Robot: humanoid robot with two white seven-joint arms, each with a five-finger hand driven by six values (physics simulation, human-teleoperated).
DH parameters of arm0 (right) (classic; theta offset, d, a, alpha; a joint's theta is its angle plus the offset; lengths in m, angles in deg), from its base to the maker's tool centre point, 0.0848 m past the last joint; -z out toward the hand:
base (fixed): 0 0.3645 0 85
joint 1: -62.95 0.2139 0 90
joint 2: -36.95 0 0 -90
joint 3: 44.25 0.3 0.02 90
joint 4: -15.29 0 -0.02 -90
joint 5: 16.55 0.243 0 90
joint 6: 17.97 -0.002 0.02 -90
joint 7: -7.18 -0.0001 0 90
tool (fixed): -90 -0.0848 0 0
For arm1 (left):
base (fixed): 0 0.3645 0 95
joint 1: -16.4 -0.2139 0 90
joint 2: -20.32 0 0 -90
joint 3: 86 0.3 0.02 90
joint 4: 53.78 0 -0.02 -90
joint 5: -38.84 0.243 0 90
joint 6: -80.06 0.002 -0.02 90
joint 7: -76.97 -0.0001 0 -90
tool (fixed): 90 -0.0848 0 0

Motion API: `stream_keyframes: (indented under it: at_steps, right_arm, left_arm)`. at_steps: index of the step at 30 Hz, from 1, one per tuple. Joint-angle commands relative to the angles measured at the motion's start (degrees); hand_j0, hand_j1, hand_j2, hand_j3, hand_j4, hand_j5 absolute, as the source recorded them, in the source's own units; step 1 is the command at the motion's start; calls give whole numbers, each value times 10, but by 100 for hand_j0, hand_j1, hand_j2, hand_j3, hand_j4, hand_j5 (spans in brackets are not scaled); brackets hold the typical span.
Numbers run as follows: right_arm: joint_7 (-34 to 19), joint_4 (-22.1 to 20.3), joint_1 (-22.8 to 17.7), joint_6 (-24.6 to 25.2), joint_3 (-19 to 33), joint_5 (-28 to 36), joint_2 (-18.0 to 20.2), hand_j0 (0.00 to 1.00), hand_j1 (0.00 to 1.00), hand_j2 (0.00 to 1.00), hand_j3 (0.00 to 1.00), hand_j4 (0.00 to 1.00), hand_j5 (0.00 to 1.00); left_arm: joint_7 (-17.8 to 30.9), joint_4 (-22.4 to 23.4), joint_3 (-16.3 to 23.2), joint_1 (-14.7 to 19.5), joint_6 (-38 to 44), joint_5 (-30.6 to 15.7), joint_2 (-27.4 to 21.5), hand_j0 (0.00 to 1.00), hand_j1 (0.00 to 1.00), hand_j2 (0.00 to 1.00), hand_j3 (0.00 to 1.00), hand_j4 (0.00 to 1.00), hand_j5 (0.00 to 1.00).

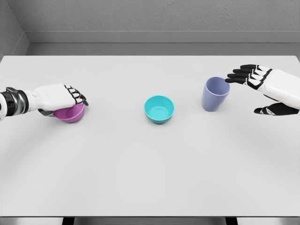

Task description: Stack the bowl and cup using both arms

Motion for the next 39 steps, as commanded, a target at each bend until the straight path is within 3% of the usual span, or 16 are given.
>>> stream_keyframes:
  at_steps: [1,3,5,10,15,21,26,39]
  right_arm:
    - [0,0,0,0,0,4,1,100,100,100,100,100,100]
    - [0,0,-1,0,0,4,1,100,100,100,100,100,100]
    - [0,0,0,0,0,4,1,100,100,100,100,100,100]
    - [0,0,-1,0,0,4,0,100,100,100,100,100,100]
    - [0,0,-1,0,0,4,0,100,100,100,100,100,100]
    - [0,0,0,0,0,4,0,100,100,100,100,100,100]
    - [0,0,0,0,0,4,0,100,100,100,100,100,100]
    - [0,0,0,0,0,4,0,100,100,100,100,100,100]
  left_arm:
    - [0,-1,0,0,1,-1,-1,57,57,57,57,57,57]
    - [-1,-1,0,0,1,-1,-1,55,55,55,55,55,55]
    - [0,-1,0,1,1,-1,-1,42,42,42,42,42,42]
    - [-4,-4,-3,4,1,-13,-1,43,43,43,43,43,43]
    - [-5,-4,-9,5,1,-57,4,43,43,43,43,43,43]
    - [-6,-19,-11,8,1,-101,42,44,44,44,44,44,44]
    - [-6,-24,-9,11,1,-101,70,44,44,44,44,44,44]
    - [-5,-23,-1,57,1,-100,175,44,44,44,44,44,44]
